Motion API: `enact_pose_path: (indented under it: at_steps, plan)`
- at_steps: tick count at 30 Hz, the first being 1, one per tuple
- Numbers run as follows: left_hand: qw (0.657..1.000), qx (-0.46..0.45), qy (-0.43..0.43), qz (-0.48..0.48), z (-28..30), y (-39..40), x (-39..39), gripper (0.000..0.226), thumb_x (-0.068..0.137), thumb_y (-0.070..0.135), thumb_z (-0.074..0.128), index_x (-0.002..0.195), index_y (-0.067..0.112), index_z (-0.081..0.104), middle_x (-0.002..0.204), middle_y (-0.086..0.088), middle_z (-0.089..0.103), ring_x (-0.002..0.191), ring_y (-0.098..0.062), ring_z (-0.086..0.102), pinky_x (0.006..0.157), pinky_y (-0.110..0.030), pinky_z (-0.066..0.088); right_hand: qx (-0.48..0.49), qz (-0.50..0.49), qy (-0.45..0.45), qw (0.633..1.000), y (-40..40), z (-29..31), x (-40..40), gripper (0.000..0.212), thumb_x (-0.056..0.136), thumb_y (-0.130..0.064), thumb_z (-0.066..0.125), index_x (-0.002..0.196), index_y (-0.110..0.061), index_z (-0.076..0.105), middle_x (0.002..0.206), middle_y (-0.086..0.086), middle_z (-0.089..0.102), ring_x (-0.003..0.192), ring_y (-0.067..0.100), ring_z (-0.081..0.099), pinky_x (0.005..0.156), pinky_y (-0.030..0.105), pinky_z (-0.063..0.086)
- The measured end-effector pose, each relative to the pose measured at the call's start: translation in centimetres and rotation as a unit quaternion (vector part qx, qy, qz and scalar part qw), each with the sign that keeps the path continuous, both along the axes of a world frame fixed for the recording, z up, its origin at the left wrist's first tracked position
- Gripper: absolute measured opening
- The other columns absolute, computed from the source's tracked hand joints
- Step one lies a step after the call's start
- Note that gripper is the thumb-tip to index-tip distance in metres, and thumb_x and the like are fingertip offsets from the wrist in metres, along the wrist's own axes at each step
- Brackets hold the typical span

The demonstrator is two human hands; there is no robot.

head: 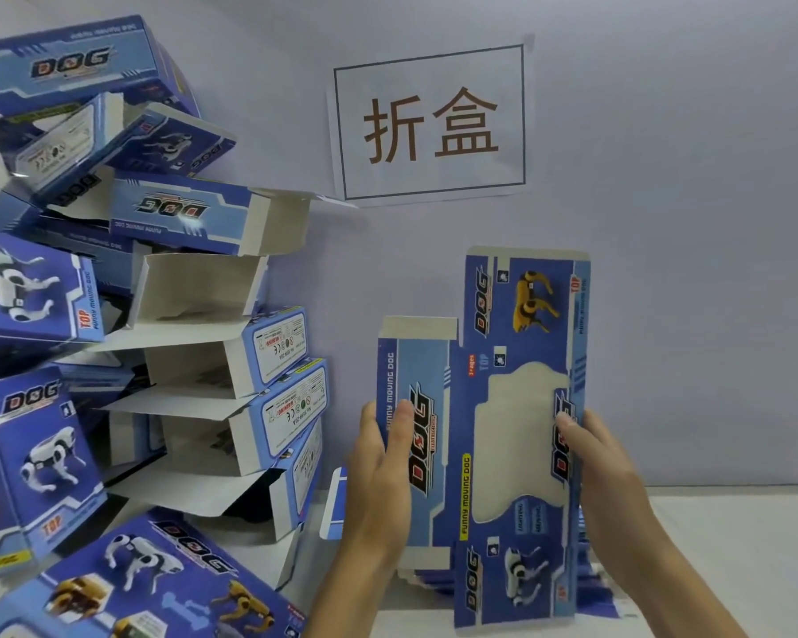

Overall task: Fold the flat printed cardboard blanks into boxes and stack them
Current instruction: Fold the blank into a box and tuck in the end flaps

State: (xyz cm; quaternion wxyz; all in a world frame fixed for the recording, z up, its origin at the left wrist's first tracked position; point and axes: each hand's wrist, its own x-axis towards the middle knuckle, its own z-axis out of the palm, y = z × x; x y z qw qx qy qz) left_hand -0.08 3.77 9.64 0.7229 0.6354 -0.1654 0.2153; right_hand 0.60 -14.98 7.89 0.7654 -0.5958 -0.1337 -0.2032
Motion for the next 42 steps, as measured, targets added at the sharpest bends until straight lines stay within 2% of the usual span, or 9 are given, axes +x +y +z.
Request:
enact_pose_path:
  at_steps: [7, 10, 13, 17, 23, 27, 32, 38, 42]
  plan:
    - [0.996, 0.012, -0.003, -0.086, -0.4, -0.5, -0.1, 0.047, 0.082, 0.057, 0.049, 0.125, 0.037, 0.048, 0.102, 0.014, 0.073, 0.093, -0.006, 0.072, 0.068, -0.018, 0.057, -0.014, 0.059, -0.005, 0.998, 2.1, -0.4, -0.5, 0.046, 0.077, -0.057, 0.055, 0.112, -0.029, 0.064, 0.088, -0.005, 0.073, 0.076, 0.009, 0.070, 0.055, 0.024, 0.056]
    - [0.988, 0.047, 0.007, -0.150, -0.5, -1.8, -0.8, 0.057, 0.087, 0.071, 0.051, 0.136, 0.044, 0.041, 0.118, 0.012, 0.070, 0.107, -0.014, 0.070, 0.083, -0.030, 0.060, -0.016, 0.048, -0.006, 0.999, 3.4, 0.1, 0.1, 0.025, 0.089, -0.049, 0.064, 0.110, -0.037, 0.069, 0.101, 0.002, 0.073, 0.096, 0.021, 0.072, 0.068, 0.031, 0.060]
    - [0.978, 0.018, 0.059, -0.199, -0.4, -2.3, -0.9, 0.068, 0.081, 0.075, 0.051, 0.139, 0.039, 0.049, 0.121, 0.002, 0.071, 0.109, -0.021, 0.070, 0.086, -0.033, 0.059, -0.054, 0.046, 0.025, 0.997, 2.8, -0.1, 0.4, 0.041, 0.101, -0.038, 0.049, 0.137, -0.017, 0.054, 0.122, 0.012, 0.065, 0.119, 0.030, 0.060, 0.098, 0.047, 0.050]
    - [0.973, 0.002, 0.086, -0.215, 0.0, -1.1, 0.0, 0.043, 0.087, 0.055, 0.061, 0.127, 0.041, 0.058, 0.118, 0.002, 0.072, 0.108, -0.021, 0.070, 0.086, -0.039, 0.058, 0.036, 0.039, 0.016, 0.998, 2.6, -0.4, -0.3, 0.057, 0.080, -0.062, 0.048, 0.123, -0.027, 0.062, 0.108, 0.004, 0.075, 0.099, 0.022, 0.073, 0.077, 0.036, 0.060]
    - [0.963, 0.062, 0.118, -0.235, -0.2, -0.3, -0.5, 0.110, 0.046, 0.067, 0.083, 0.141, 0.030, 0.041, 0.110, 0.002, 0.074, 0.091, -0.016, 0.075, 0.071, -0.026, 0.059, 0.076, 0.078, 0.035, 0.993, 2.5, 0.2, -1.2, 0.045, 0.075, -0.056, 0.058, 0.103, -0.022, 0.070, 0.086, 0.011, 0.076, 0.074, 0.028, 0.075, 0.054, 0.036, 0.059]
    - [0.972, 0.033, 0.111, -0.203, -0.5, -0.2, -0.2, 0.079, 0.058, 0.059, 0.081, 0.125, 0.027, 0.054, 0.096, 0.003, 0.077, 0.088, -0.019, 0.075, 0.071, -0.029, 0.059, 0.095, 0.112, 0.047, 0.988, 3.3, -0.1, -1.3, 0.039, 0.080, -0.048, 0.049, 0.097, -0.022, 0.073, 0.081, 0.010, 0.076, 0.068, 0.027, 0.075, 0.048, 0.033, 0.058]
    - [0.980, -0.003, 0.099, -0.173, 0.0, 0.0, -0.3, 0.034, 0.060, 0.068, 0.079, 0.090, 0.054, 0.069, 0.090, 0.024, 0.074, 0.088, 0.001, 0.071, 0.070, -0.020, 0.057, 0.085, 0.043, 0.036, 0.995, 2.5, 0.3, -0.4, 0.045, 0.096, -0.048, 0.042, 0.137, -0.032, 0.054, 0.127, 0.003, 0.065, 0.124, 0.029, 0.057, 0.105, 0.054, 0.044]
    - [0.993, -0.080, 0.051, -0.068, 1.3, -0.6, -0.3, 0.063, 0.066, 0.052, 0.074, 0.118, 0.024, 0.052, 0.089, 0.013, 0.076, 0.079, -0.010, 0.075, 0.056, -0.020, 0.057, -0.041, 0.004, -0.017, 0.999, 2.5, 2.6, -1.3, 0.040, 0.092, -0.046, 0.053, 0.129, -0.032, 0.058, 0.118, -0.002, 0.069, 0.106, 0.018, 0.069, 0.077, 0.031, 0.054]
    - [0.995, 0.035, 0.055, 0.070, 2.1, -1.5, -1.2, 0.102, 0.045, 0.093, 0.062, 0.123, 0.031, 0.041, 0.116, 0.005, 0.065, 0.105, -0.020, 0.069, 0.084, -0.043, 0.059, -0.132, 0.069, -0.058, 0.987, 4.2, 3.7, -2.9, 0.038, 0.080, -0.058, 0.057, 0.117, -0.048, 0.057, 0.104, -0.020, 0.072, 0.095, 0.001, 0.071, 0.061, 0.014, 0.055]
